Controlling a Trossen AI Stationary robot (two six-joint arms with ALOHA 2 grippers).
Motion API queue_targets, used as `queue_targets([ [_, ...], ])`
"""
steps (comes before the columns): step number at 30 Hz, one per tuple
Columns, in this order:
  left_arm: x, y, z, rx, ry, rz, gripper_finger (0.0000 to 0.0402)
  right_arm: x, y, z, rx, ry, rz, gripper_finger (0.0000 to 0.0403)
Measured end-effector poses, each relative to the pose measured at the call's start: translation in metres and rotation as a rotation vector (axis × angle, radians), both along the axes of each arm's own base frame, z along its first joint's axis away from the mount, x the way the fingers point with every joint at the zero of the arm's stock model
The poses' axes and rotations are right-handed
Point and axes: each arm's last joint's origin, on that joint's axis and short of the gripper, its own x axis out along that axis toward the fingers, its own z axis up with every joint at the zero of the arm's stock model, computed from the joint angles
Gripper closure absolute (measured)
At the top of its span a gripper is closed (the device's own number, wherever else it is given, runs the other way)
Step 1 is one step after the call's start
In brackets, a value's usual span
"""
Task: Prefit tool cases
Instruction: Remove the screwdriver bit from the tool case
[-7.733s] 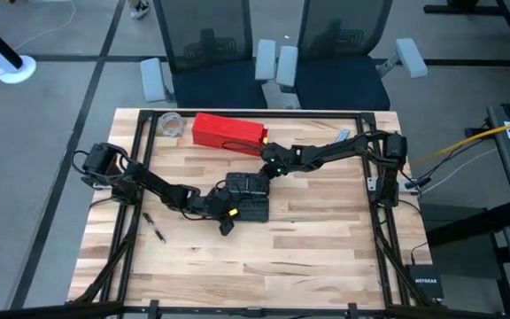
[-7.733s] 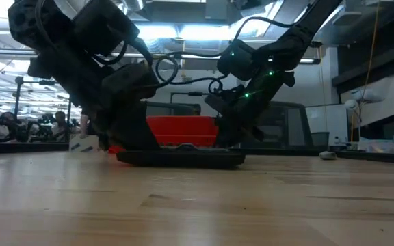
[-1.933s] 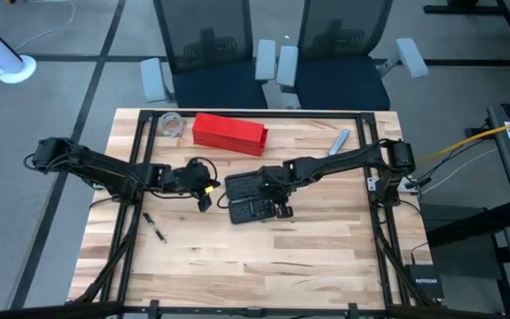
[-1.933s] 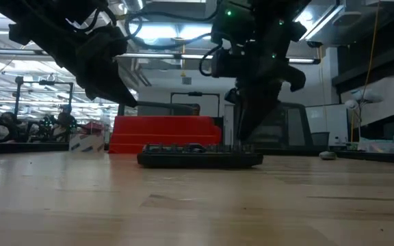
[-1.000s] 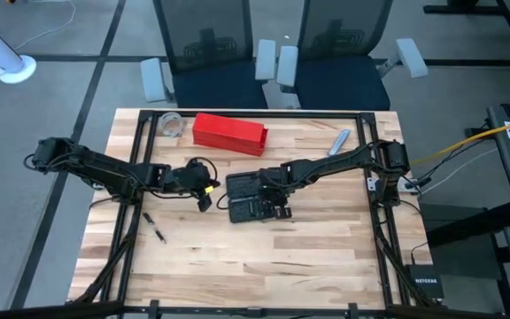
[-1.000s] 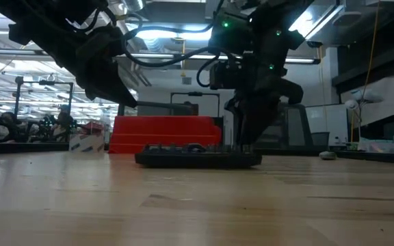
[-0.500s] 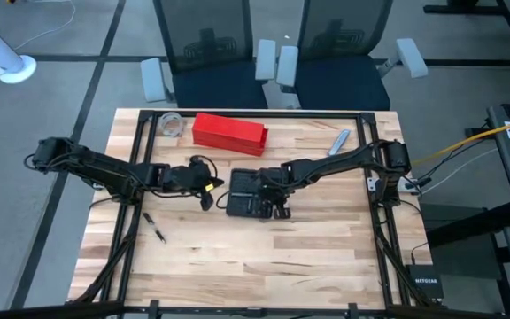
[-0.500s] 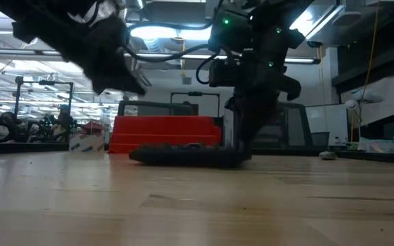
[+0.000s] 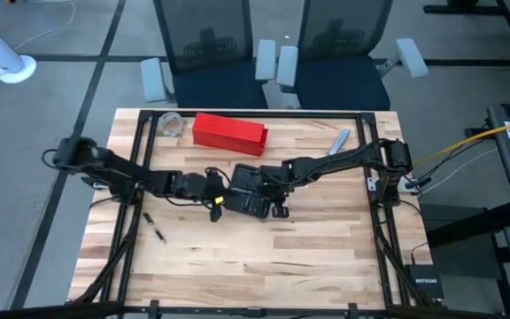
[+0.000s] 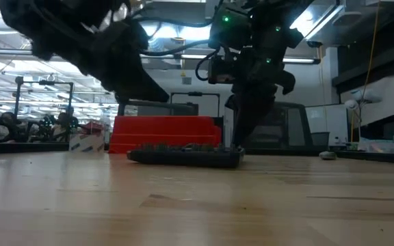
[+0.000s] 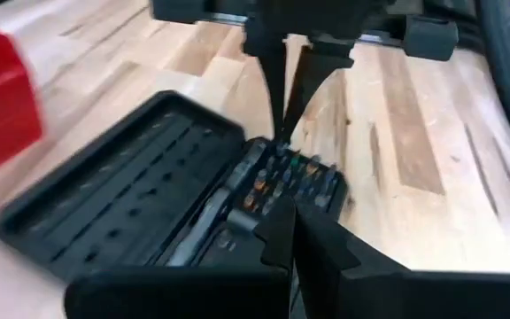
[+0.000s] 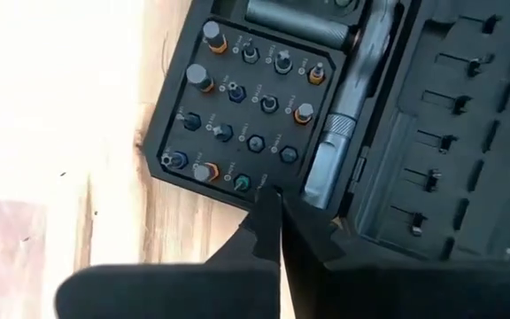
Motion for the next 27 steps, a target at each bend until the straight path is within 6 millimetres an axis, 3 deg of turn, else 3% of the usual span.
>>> queue_targets([
  [5, 0.018, -0.002, -0.022, -0.018, 0.026, -0.016, 0.0401, 0.0, 0.0, 0.0, 0.012, -0.001, -0.013, 0.0403],
  [9, 0.026, -0.003, -0.035, -0.026, 0.074, -0.016, 0.0401, 0.006, 0.0, 0.011, 0.016, -0.01, -0.006, 0.0403],
  [16, 0.027, -0.003, -0.038, -0.034, 0.081, -0.011, 0.0401, 0.008, -0.002, 0.035, -0.036, 0.038, 0.039, 0.0403],
  [22, 0.027, -0.004, -0.038, -0.06, 0.078, 0.002, 0.0401, -0.024, -0.022, 0.023, -0.085, 0.285, -0.023, 0.0403],
  [27, 0.027, -0.004, -0.037, -0.067, 0.076, 0.003, 0.0401, -0.056, -0.036, 0.015, -0.055, 0.263, -0.18, 0.0403],
])
